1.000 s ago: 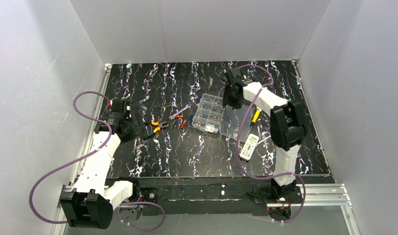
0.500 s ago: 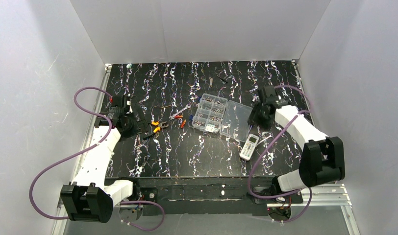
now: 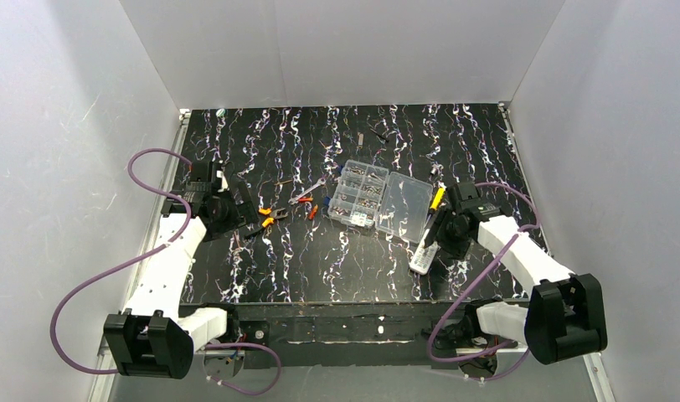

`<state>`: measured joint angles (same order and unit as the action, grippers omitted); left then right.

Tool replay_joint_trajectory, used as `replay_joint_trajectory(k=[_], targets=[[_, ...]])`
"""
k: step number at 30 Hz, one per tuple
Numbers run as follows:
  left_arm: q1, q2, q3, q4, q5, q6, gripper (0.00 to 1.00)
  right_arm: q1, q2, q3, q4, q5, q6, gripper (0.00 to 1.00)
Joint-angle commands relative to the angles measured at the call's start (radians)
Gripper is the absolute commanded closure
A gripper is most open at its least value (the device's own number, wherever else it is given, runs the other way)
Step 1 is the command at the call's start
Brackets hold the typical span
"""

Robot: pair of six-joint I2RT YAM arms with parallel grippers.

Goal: Load the batteries into the remote control
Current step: Pick up the remote control from the center of the board.

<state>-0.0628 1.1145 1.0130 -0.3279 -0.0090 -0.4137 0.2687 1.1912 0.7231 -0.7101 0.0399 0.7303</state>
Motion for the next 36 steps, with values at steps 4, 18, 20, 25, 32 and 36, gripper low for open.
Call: replay_joint_trajectory(k=[4, 18, 20, 25, 32, 36], targets=[[0.003, 0.006, 0.022, -0.082, 0.052, -0.021, 0.0, 0.001, 0.036, -0.074, 0.124, -0.105, 0.012, 0.37], [0.003, -0.004, -0.001, -0.082, 0.034, -0.039, 0.01, 0.001, 0.16, -0.101, 0.16, -0.112, -0.015, 0.42], [0.003, -0.003, 0.0, -0.083, 0.033, -0.04, 0.01, 0.001, 0.156, -0.102, 0.155, -0.109, -0.017, 0.47], [0.003, 0.004, 0.003, -0.077, 0.051, -0.043, 0.01, 0.001, 0.064, -0.083, 0.119, -0.081, -0.029, 0.61], [0.003, 0.032, 0.033, -0.064, 0.133, -0.062, 0.0, 0.001, -0.099, -0.01, 0.047, -0.063, -0.082, 0.91], [0.003, 0.035, 0.063, -0.053, 0.214, -0.094, 0.01, 0.002, -0.146, 0.028, 0.041, -0.094, -0.128, 0.99]])
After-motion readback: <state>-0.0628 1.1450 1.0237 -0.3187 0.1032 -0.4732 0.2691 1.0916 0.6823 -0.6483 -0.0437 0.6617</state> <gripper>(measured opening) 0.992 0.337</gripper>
